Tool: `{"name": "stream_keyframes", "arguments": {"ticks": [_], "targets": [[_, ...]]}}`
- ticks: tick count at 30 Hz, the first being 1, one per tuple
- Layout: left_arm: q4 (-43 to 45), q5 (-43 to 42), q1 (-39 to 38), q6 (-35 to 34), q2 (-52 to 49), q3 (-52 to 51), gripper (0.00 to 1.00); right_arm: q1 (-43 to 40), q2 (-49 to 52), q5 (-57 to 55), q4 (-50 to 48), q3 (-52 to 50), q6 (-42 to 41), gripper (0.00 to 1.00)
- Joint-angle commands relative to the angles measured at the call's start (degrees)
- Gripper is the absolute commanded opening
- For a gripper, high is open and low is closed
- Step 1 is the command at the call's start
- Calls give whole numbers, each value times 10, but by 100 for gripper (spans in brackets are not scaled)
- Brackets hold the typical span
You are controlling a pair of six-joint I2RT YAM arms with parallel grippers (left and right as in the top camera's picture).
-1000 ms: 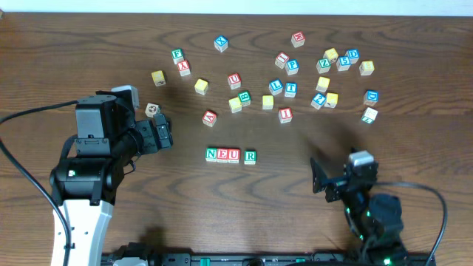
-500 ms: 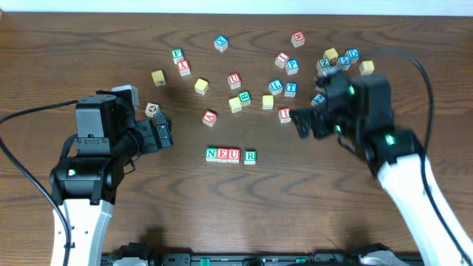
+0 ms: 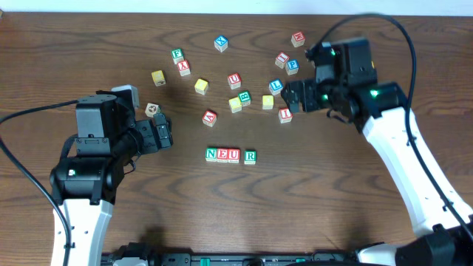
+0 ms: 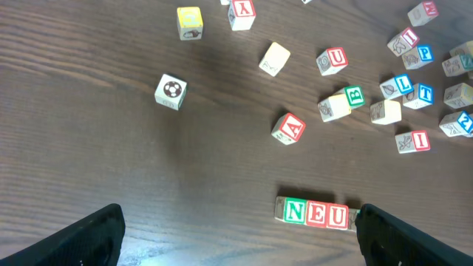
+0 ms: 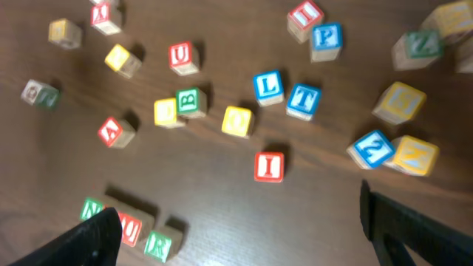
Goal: Spell out NEURIPS
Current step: 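Move the right gripper over the red I block in the pile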
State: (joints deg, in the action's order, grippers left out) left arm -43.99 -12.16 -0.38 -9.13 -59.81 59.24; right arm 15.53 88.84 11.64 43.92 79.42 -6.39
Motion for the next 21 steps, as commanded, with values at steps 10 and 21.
{"name": "stream_keyframes", "arguments": {"ticks": [10,21], "targets": [[-1,-7,3,5,0,16,98,43,186,-79,130,202,-84,99],[-1,-7,3,5,0,16,98,45,301,-83,190,233,-94,99]]}}
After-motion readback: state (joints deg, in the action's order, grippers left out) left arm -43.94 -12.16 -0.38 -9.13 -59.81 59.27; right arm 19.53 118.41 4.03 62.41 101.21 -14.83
